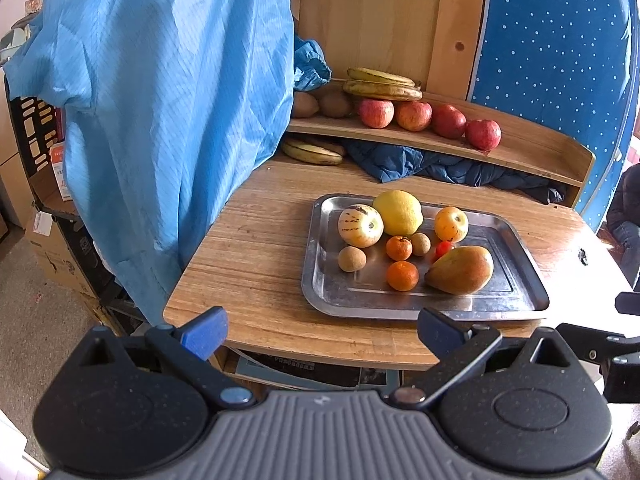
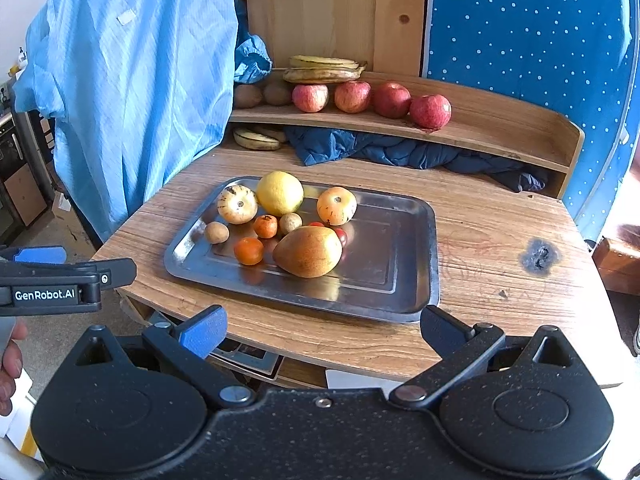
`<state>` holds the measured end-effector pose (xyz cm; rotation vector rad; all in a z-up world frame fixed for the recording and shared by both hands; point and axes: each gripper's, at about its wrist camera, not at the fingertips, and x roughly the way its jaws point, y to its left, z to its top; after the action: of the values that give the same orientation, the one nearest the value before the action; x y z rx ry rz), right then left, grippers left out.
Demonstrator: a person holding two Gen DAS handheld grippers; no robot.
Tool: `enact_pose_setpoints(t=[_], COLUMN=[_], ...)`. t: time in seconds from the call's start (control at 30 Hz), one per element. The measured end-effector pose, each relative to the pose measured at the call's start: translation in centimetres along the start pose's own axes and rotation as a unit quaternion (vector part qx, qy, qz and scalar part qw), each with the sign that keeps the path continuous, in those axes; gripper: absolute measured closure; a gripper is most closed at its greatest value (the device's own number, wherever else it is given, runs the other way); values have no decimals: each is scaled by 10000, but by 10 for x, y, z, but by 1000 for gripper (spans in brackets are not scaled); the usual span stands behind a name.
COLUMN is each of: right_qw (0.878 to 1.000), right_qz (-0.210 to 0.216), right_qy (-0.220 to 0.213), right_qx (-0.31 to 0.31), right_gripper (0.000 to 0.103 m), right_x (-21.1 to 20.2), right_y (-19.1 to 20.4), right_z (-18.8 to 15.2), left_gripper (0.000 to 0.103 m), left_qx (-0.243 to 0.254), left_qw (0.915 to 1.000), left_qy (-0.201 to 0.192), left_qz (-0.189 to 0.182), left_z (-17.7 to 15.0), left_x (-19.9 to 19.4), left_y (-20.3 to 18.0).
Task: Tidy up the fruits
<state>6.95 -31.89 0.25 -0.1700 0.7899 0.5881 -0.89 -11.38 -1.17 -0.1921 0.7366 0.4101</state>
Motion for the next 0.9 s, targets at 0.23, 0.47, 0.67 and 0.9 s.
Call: enact_pose_setpoints(t=[0.23,0.47,0.67,0.9], right_qw=[10000,10000,10000,10000], right_qz=[10,1,-3,-11], right_qy=[-7,-13,-24,-34], right_qx=[-13,7,41,68], right_gripper=[1,1,1,1], right_x=[-1,-3,-6,-9], right_y=[-1,-1,-3,-4], right_z=[0,-1,-4,-6], left_gripper=[1,1,1,1], left_qx=[-2,24,70,90], left_qw=[10000,10000,10000,10000], left_qy=[-15,5,9,16], left_qz=[3,-11,-13,-15], left_z=[0,0,-2,-2], left_x=[-3,-4,-7,-8], left_y=[0,0,-4,-7])
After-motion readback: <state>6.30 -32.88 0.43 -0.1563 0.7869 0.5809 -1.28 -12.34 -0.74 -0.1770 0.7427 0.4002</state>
